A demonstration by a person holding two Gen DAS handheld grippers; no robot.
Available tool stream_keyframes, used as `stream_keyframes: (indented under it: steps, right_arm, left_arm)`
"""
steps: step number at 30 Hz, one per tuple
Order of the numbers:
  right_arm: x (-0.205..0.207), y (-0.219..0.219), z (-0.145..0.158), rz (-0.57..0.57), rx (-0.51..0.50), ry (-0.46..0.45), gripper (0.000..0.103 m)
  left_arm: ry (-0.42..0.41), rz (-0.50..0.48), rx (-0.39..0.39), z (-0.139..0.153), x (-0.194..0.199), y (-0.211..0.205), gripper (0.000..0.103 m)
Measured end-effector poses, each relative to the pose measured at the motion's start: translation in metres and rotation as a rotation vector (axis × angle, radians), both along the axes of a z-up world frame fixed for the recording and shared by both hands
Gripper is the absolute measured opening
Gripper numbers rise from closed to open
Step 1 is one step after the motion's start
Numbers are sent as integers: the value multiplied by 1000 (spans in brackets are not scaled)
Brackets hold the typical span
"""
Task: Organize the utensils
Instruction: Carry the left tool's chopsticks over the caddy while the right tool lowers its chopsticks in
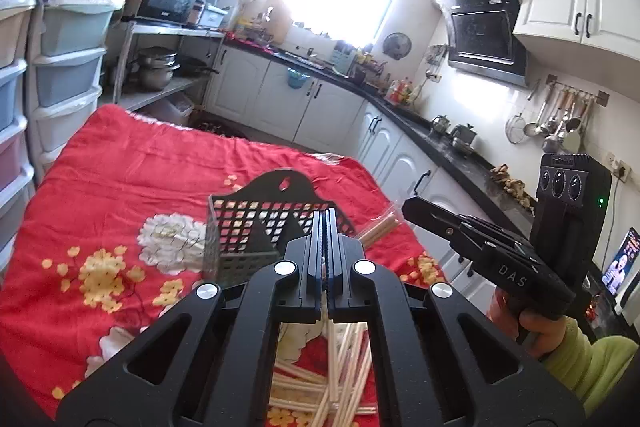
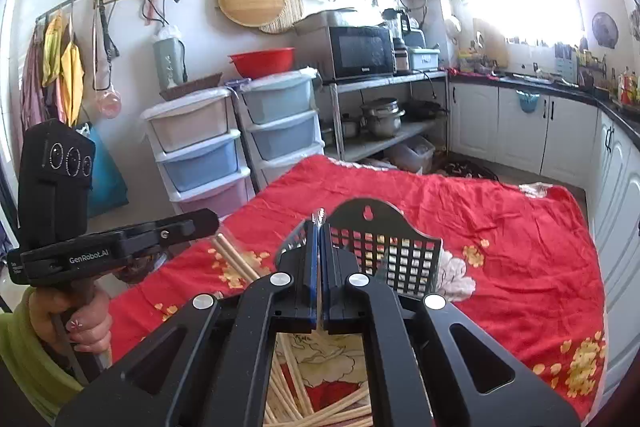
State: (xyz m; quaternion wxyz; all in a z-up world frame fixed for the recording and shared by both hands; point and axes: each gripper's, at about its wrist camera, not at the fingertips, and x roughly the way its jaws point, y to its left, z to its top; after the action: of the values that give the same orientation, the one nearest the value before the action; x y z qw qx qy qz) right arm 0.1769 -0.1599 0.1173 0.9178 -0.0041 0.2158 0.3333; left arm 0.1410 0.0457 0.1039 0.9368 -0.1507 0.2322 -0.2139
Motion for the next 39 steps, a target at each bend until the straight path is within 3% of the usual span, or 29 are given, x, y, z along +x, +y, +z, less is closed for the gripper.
stream_keyframes:
  steps: [16, 24, 30, 39]
  right_arm:
    - [-1, -15, 73, -34, 59, -144, 1]
    - [16, -27, 97, -79, 87, -185, 1]
    - [30, -36, 99, -119, 100, -175, 1]
    - [44, -41, 78, -143, 87, -121, 1]
  left_arm:
    - [-171, -8, 12, 72, 4, -7, 0]
    - [-208, 7, 3, 101, 21, -11, 0]
    - [-218, 25, 28, 104, 31, -13, 0]
    - [-176, 43, 19, 90, 49, -9, 0]
